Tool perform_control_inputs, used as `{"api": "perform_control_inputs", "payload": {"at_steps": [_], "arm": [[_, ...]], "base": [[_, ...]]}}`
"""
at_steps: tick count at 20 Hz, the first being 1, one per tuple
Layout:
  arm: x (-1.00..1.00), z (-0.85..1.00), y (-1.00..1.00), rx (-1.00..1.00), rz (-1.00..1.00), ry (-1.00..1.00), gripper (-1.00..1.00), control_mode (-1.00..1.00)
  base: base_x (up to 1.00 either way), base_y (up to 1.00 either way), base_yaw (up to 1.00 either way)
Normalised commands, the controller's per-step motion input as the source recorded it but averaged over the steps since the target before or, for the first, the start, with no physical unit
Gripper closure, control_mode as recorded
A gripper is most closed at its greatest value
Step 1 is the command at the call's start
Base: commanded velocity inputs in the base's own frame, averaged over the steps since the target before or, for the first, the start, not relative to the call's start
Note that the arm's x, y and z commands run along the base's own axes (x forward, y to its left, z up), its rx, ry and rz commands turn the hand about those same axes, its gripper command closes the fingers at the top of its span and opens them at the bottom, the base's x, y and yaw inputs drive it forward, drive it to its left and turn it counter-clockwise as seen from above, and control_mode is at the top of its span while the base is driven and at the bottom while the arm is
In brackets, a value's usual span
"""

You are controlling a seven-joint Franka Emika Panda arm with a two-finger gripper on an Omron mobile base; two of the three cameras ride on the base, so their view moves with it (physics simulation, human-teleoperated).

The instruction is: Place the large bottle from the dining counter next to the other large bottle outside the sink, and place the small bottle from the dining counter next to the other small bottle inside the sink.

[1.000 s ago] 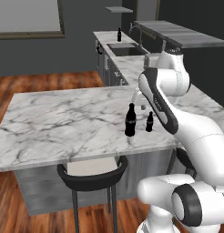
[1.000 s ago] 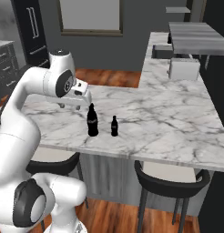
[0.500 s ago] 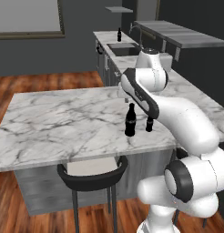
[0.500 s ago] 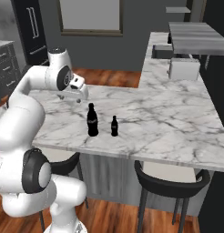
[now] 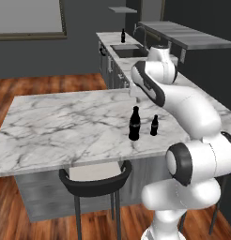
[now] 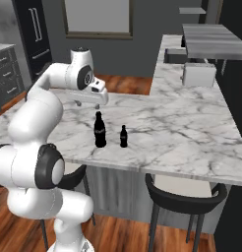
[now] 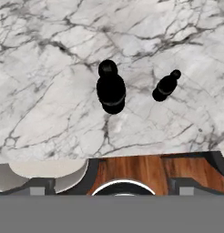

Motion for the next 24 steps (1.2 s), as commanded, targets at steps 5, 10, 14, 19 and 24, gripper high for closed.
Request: {"api": "perform_control_inputs", "payload": {"at_steps": [5, 10, 14, 19, 24], "arm": [[0.11, -0.04, -0.28, 0.00, 0.07, 0.21, -1.00, -1.00], [0.12, -0.14, -0.16, 0.00, 0.02, 0.04, -1.00, -1.00], [0.17, -0.19, 0.00, 0.00, 0.00, 0.00, -1.00, -1.00], [0.31, -0.18, 0.00, 0.00, 0.00, 0.00, -1.00, -1.00], [0.42, 0.00, 0.01, 0.00, 0.00, 0.04, -1.00, -1.00]], "base": [[0.00, 0.00, 0.00], [0.00, 0.00, 0.00], [0.00, 0.00, 0.00], [0.00, 0.00, 0.00], [0.00, 0.00, 0.00]]}}
